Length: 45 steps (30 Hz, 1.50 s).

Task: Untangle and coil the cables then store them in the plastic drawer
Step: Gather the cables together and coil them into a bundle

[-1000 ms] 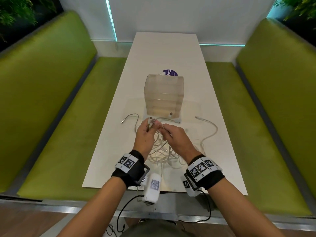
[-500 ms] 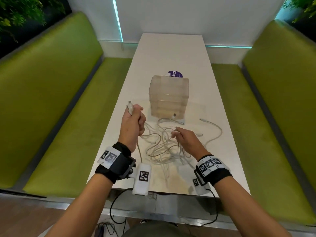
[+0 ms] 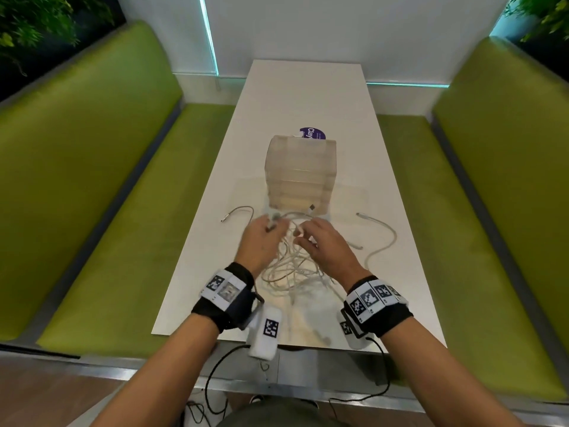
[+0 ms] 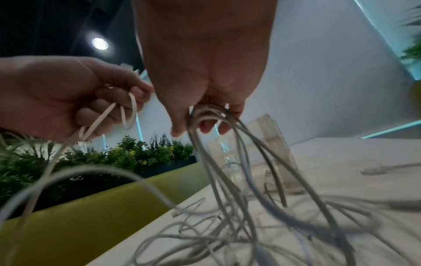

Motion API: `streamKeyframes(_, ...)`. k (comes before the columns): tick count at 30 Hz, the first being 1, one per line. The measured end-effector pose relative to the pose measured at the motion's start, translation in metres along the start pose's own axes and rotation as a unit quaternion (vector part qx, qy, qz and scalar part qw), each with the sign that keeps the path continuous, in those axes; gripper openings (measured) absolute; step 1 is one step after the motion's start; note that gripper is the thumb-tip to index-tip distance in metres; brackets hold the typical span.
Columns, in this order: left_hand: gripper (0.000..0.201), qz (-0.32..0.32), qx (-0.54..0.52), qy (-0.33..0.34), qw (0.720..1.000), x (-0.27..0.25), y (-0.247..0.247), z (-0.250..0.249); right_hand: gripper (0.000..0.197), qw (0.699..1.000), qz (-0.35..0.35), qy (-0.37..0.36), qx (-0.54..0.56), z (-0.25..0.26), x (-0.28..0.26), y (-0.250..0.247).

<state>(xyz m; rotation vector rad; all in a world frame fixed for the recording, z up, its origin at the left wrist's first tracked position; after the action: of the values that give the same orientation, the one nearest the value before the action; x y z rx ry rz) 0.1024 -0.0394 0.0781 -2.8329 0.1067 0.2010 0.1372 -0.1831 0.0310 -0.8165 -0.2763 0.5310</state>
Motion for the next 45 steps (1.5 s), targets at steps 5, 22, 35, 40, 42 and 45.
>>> streamKeyframes(5,0.031,-0.091,-0.110,-0.004,0.990,0.004,-0.063,-0.017,0.012,0.997,-0.004,0.079,0.021,-0.045,-0.015,0.008)
streamKeyframes(22,0.057,0.154,-0.110,-0.051,0.981,-0.031,-0.024,0.014,0.013,0.951,0.027,-0.022,0.307,0.045,-0.040,-0.014)
streamKeyframes(35,0.029,0.180,-0.149,0.011,0.972,-0.043,-0.009,0.014,0.003,0.923,0.005,0.008,0.386,0.053,-0.043,0.006)
streamKeyframes(40,0.025,0.123,-0.201,0.003,0.972,-0.041,-0.021,0.019,0.013,0.922,0.206,0.057,0.323,0.047,-0.061,0.040)
streamKeyframes(42,0.026,0.122,-0.238,-0.001,0.964,-0.041,-0.023,0.020,0.012,0.917,0.289,0.067,0.268,0.043,-0.074,0.063)
streamKeyframes(45,0.026,0.143,-0.240,-0.005,0.960,-0.043,-0.020,0.025,0.010,0.920,0.354,0.063,0.159,0.035,-0.088,0.091)
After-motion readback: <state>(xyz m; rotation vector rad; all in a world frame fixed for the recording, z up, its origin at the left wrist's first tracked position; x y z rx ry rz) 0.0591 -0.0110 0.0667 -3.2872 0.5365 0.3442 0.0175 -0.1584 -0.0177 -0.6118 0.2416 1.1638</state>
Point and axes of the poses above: each hand's wrist, its own x-axis towards the middle knuckle, its own y-axis out of the palm, z = x × y, the point moved 5 cm from there along x, towards the middle knuckle, and after that the axes turned 12 degrees about z, right-handed, at the moved point
